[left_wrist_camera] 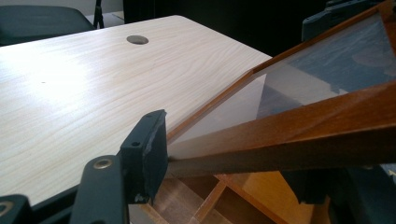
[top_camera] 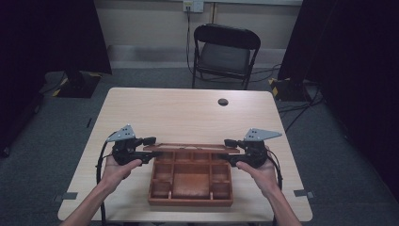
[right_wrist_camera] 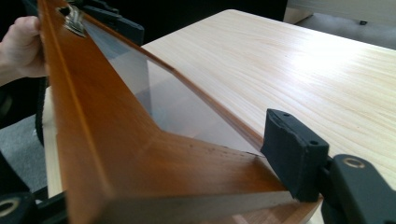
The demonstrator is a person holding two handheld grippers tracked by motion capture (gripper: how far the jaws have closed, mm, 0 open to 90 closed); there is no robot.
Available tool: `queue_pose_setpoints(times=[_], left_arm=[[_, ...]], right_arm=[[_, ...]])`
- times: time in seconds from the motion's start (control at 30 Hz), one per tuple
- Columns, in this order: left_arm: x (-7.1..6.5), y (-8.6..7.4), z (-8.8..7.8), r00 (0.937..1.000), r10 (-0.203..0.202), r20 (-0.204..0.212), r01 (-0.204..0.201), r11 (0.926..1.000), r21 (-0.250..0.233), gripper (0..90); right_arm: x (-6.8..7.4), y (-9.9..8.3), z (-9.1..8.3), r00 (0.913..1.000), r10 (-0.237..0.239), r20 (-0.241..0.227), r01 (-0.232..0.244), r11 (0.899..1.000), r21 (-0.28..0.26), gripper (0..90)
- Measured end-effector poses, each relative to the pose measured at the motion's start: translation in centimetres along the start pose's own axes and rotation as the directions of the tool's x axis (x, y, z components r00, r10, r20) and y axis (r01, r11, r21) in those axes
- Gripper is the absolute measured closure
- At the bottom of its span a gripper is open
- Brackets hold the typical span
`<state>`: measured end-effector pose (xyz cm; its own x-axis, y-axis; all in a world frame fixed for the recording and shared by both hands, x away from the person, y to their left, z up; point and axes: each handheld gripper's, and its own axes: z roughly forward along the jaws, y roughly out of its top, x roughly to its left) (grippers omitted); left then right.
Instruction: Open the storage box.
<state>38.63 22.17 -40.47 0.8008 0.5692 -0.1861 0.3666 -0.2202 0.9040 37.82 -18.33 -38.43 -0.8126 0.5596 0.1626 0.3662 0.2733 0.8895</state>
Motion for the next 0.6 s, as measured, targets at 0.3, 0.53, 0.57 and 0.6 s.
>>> queue_pose_setpoints(times=[0.3,0.53,0.57,0.6], left_arm=[[0.3,0.5,1.0,0.9997,-0.004,-0.022,0.003,0.9999,-0.014,39.1],[1.0,0.4,1.6,0.9995,-0.021,-0.024,0.021,0.9998,-0.003,39.7],[1.0,0.4,1.7,0.9994,-0.016,-0.03,0.016,0.9999,0.001,40.2],[1.0,0.4,1.8,0.9993,-0.012,-0.034,0.012,0.9999,0.011,40.7]], right_arm=[[-1.0,0.8,0.4,0.9996,0.025,0.016,-0.025,0.999,-0.019,39.9],[-1.4,1.0,0.8,0.999,0.038,0.022,-0.038,0.999,-0.028,39.7],[-1.5,1.0,0.9,0.9989,0.04,0.024,-0.04,0.999,-0.025,39.7],[-1.5,0.9,1.0,0.9987,0.043,0.025,-0.043,0.999,-0.025,39.7]])
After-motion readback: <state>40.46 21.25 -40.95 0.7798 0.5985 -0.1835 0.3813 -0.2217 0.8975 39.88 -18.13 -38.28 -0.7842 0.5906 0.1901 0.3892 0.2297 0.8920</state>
